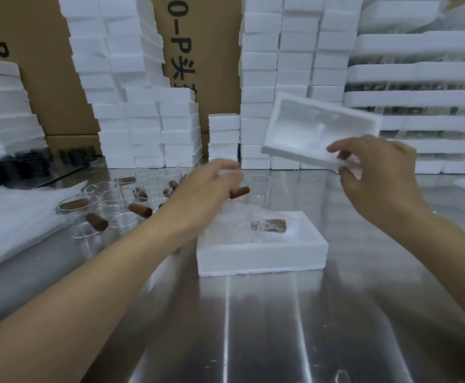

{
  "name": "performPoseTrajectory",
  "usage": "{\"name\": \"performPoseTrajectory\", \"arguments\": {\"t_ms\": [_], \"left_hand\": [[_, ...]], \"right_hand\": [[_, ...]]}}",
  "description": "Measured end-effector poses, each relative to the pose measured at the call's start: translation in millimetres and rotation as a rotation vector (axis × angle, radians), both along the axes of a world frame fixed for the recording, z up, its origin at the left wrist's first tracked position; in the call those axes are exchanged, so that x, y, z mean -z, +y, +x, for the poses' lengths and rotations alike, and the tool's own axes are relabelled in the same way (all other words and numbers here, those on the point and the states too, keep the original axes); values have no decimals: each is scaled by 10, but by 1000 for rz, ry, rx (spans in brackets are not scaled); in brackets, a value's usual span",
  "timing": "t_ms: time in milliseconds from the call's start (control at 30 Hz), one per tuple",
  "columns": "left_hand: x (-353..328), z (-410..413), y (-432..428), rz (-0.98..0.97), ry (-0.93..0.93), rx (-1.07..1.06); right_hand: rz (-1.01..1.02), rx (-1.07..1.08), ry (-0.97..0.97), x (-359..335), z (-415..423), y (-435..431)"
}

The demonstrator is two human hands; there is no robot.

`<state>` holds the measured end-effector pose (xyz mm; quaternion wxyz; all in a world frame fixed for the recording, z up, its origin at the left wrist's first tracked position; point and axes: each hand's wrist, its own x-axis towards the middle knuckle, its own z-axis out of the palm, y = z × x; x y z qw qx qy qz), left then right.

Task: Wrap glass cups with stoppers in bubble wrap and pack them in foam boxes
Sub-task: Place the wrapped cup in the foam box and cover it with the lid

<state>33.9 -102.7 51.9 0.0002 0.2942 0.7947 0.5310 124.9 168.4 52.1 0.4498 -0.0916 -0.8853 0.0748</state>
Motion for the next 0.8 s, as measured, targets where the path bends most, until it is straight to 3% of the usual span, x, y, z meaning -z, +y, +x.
{"name": "performPoseTrajectory", "arguments": {"t_ms": [100,200,333,600,700,800], "left_hand": [[-82,53,-11,179,-27,-8],[-173,83,-54,329,-64,-23],[-256,71,-124,426,-8,-65],[-355,74,-221,589,-26,-8],[-364,38,-258,616,-64,-45],[-352,39,-285,518,-121,-86]], "right_hand": [[140,-151,113,-60,26,-208],[202,-233,93,-26,34,-384],[208,-293,90,4,69,-476],[288,-462,392,-271,301,-776],[238,-576,486,-343,316,-838],[-10,-760,541,-372,267,-805]]}}
